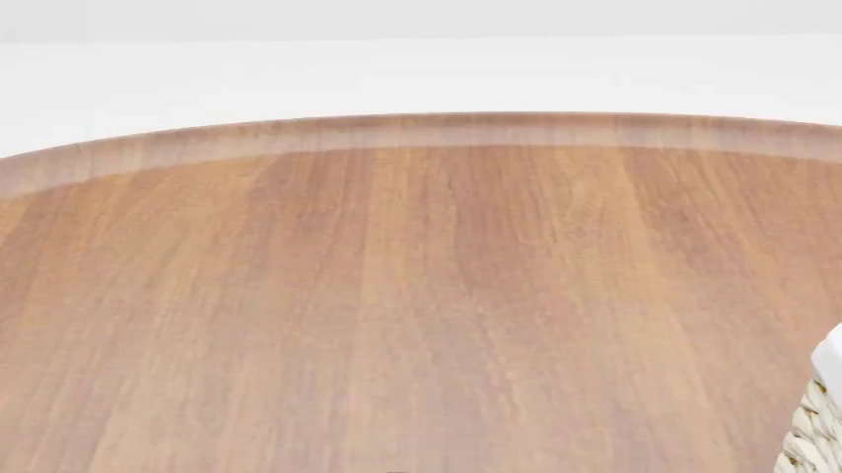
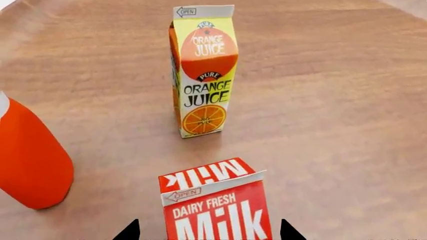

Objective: Pick the milk and place it in the basket.

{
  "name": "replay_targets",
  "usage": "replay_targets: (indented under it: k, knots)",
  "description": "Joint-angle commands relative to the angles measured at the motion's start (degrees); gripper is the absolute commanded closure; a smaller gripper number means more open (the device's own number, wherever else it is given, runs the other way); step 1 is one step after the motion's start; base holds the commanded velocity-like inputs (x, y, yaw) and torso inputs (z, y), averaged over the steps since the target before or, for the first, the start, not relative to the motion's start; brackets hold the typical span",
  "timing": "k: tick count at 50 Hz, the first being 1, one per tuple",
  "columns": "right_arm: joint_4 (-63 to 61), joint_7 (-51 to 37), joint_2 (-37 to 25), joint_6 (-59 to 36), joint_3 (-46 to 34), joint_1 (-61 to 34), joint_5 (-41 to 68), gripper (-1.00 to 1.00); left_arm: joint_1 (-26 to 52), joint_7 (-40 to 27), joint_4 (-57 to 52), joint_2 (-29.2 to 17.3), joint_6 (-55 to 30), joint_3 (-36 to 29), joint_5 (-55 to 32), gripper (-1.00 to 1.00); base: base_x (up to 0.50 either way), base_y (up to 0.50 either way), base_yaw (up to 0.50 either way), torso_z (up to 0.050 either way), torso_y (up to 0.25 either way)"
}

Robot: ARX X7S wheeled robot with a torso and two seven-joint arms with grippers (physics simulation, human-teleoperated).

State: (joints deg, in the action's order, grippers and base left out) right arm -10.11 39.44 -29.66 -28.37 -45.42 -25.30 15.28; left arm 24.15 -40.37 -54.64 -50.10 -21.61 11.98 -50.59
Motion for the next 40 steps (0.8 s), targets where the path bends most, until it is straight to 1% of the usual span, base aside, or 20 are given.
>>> replay_targets:
  k: [1,18,19,28,40]
  knots:
    - [1.5,1.5,1.5,0.5,-0.4,-0.1,-2.1,-1.0,-0.3,0.9,0.1,0.9,0.1,1.3,1.0,-1.0,0.0,0.0,0.0,0.0,0.0]
    - [3.9,1.1,2.0,1.5,-0.4,-0.5,-2.4,-1.0,-0.4,0.6,0.0,0.6,0.4,1.3,0.7,-1.0,0.0,0.0,0.0,0.0,0.0]
    - [4.0,1.1,2.0,1.5,-0.5,-0.5,-2.4,1.0,-0.4,0.6,0.0,0.6,0.4,1.3,0.7,-1.0,0.0,0.0,0.0,0.0,0.0]
    - [6.6,1.2,2.8,2.3,-0.9,-1.2,-2.9,1.0,-0.4,0.6,0.1,0.6,0.6,1.2,0.8,-1.0,0.0,0.0,0.0,0.0,0.0]
    - [6.3,0.7,2.6,2.0,-0.8,-1.2,-2.9,1.0,-0.2,0.7,0.5,0.6,0.9,0.7,1.1,-1.0,0.0,0.0,0.0,0.0,0.0]
